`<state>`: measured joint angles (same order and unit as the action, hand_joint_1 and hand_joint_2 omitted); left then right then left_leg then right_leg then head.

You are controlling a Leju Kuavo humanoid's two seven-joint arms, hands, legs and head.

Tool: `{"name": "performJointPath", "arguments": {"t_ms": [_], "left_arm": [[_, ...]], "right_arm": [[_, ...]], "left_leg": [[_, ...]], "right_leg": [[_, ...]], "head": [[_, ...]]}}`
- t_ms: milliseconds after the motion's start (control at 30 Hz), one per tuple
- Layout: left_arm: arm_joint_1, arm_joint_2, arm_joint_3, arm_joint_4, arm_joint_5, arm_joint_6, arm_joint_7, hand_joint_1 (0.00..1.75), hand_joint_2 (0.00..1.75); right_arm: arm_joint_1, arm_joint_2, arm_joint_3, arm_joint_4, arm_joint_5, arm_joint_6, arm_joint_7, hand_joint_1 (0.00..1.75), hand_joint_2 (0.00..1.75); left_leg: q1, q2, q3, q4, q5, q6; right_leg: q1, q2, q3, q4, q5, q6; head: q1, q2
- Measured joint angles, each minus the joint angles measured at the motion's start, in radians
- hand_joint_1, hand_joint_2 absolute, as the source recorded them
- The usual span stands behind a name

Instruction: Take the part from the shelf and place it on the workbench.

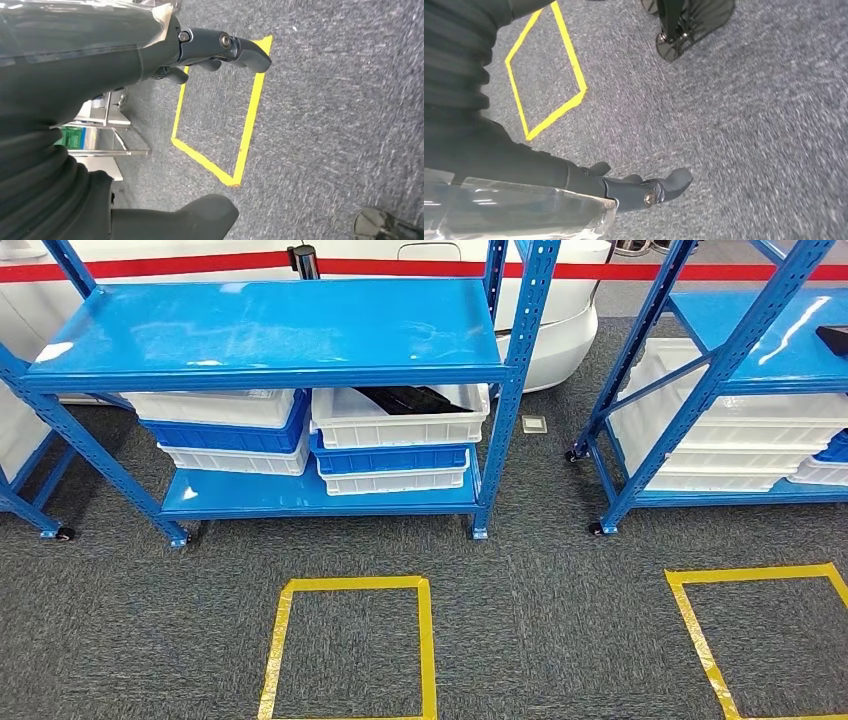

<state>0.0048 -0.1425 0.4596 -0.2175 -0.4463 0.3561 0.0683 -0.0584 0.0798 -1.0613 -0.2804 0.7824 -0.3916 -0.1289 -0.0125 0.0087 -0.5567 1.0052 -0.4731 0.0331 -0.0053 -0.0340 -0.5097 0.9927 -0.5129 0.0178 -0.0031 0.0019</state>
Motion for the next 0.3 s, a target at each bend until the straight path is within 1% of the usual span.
{"name": "performJointPath", "arguments": {"t_ms": [300], "left_arm": [[0.025, 0.026, -0.083, -0.027, 0.093, -0.074, -0.015, 0.0, 1.75]], "right_arm": [[0.041, -0.018, 0.205, -0.011, -0.163, 0.08, 0.026, 0.0, 1.75]], "left_leg": [[0.0, 0.0, 0.0, 0.0, 0.0, 0.0]], "right_leg": [[0.0, 0.0, 0.0, 0.0, 0.0, 0.0]], "head": [[0.0, 0.0]]}}
